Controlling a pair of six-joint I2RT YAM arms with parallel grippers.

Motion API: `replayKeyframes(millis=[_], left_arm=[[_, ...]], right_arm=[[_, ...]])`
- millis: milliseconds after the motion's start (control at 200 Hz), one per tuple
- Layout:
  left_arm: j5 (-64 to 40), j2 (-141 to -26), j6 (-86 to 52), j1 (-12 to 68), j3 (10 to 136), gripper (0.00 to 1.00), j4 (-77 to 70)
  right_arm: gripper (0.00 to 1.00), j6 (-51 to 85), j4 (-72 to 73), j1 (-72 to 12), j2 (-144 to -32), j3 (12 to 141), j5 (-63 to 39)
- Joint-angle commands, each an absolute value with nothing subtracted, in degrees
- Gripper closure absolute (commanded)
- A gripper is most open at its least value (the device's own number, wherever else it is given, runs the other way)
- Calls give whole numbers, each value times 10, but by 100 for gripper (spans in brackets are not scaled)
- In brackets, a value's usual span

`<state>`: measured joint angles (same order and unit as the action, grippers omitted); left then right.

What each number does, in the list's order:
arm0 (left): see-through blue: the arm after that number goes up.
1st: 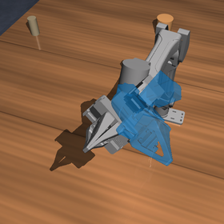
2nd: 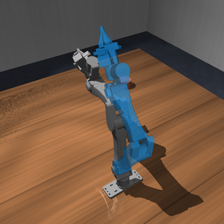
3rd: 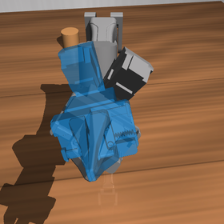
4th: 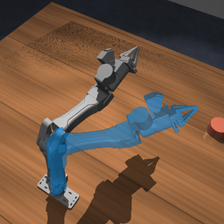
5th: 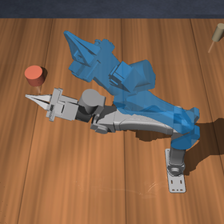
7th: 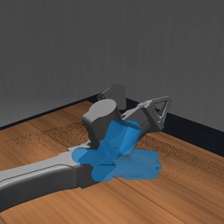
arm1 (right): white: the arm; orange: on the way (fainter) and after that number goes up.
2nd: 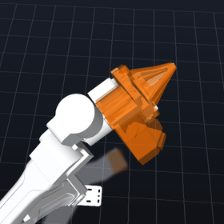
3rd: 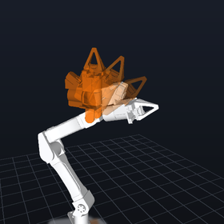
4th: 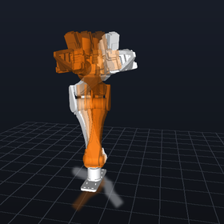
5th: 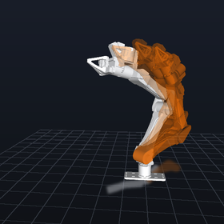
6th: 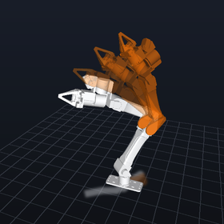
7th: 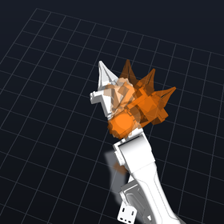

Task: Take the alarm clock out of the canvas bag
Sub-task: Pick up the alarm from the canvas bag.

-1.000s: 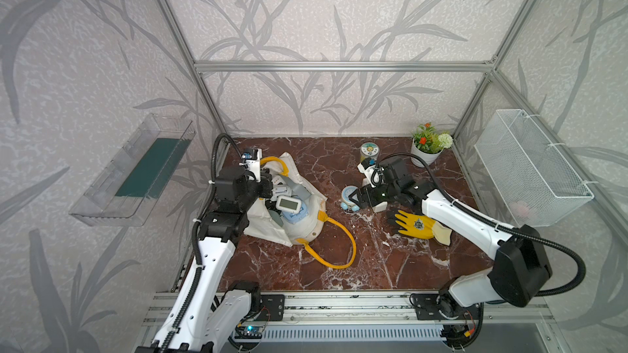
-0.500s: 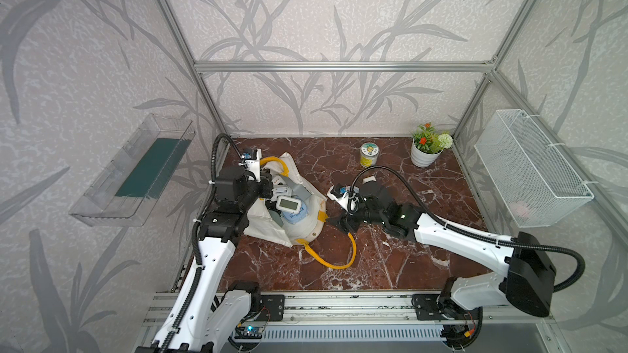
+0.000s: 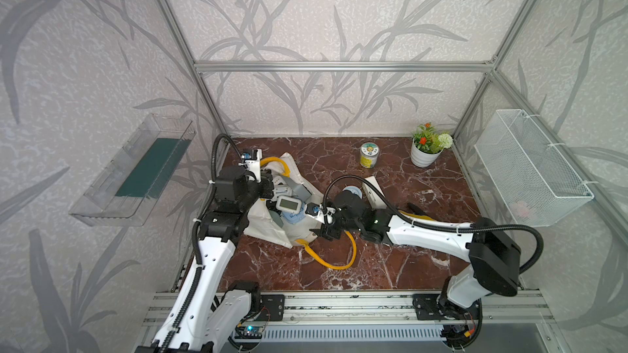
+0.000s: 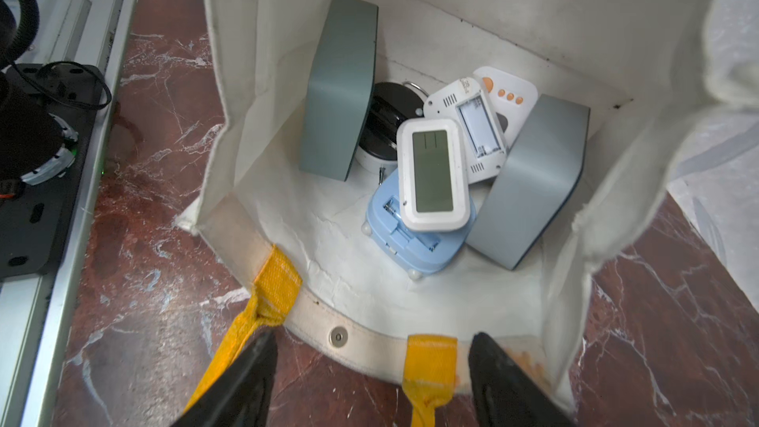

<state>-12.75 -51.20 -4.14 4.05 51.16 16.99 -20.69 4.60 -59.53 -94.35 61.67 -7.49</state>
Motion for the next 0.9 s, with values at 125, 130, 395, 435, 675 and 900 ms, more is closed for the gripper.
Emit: replayKeyframes(millis=[125,130,395,435,675,900], left_arm=[[-150,-506,-44,37,538,100,134],[-150,-507,-45,38,538,100,134],[-171,-513,-58,37,541,100,128],[-173,-513,-58,37,541,100,129],[-183,-512,-58,37,543,100,134],[-189,-508,-59,38,539,100,136]], right_arm=[[30,-255,74,-624,-1013,678,-71],[30,-255,74,-624,-1014,679,-72],[30,-268,81,-626,-1098,744,-26],[30,-273,83,-626,-1110,755,-10],[28,-294,78,-622,-1159,808,23],[26,-305,61,-611,-1186,842,15]])
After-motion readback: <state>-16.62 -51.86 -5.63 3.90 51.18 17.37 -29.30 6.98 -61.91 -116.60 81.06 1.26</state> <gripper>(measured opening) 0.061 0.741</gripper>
